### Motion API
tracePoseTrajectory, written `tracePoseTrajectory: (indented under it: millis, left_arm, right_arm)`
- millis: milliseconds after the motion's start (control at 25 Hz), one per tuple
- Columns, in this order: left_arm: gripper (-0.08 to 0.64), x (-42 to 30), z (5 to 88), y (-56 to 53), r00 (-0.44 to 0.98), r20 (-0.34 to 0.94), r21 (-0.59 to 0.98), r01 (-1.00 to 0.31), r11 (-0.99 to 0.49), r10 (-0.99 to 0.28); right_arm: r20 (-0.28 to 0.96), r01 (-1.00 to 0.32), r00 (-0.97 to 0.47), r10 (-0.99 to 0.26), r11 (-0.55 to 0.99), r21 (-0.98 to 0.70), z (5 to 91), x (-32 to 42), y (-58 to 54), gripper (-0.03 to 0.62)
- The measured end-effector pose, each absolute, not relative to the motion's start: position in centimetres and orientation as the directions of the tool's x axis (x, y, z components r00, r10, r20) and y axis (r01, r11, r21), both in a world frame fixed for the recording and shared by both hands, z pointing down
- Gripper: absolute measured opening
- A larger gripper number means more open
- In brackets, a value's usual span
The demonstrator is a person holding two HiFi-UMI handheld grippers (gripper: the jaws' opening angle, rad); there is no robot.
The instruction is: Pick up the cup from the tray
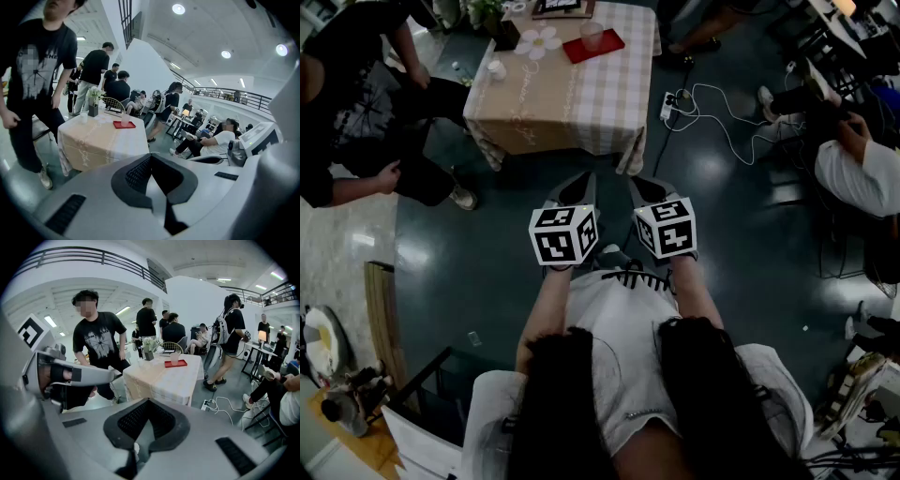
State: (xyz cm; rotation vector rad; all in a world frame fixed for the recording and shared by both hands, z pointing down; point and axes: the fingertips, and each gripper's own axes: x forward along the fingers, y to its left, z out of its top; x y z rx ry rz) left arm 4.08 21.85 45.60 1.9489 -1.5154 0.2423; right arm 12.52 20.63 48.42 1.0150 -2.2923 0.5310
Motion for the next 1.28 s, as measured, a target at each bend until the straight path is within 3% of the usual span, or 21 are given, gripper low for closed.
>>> tracePoseTrajectory:
  millis: [720, 960, 1280]
  left_arm:
    - [0.003, 4.3, 45.7, 21.4, 0.315, 0.518, 0.382, -0.917, -0.115, -0.795]
    - [0.003, 4.1, 45.9, 19.4, 0.329, 0.514, 0.382, -0.915, -0.132, -0.792]
    - [0.003, 3.0, 45.6, 14.7, 0.332, 0.507, 0.397, -0.909, -0.127, -0.795]
  right_arm:
    - [0.585, -0.744, -0.602, -0.544, 0.648, -0.162, 47.4, 12.3, 19.7, 0.023]
    - [0.529, -0.732, -0.639, -0.558, 0.652, -0.198, 46.5, 11.6, 17.5, 0.233]
    - [0.521, -0.745, -0.627, -0.578, 0.640, -0.186, 45.8, 10.8, 12.7, 0.275]
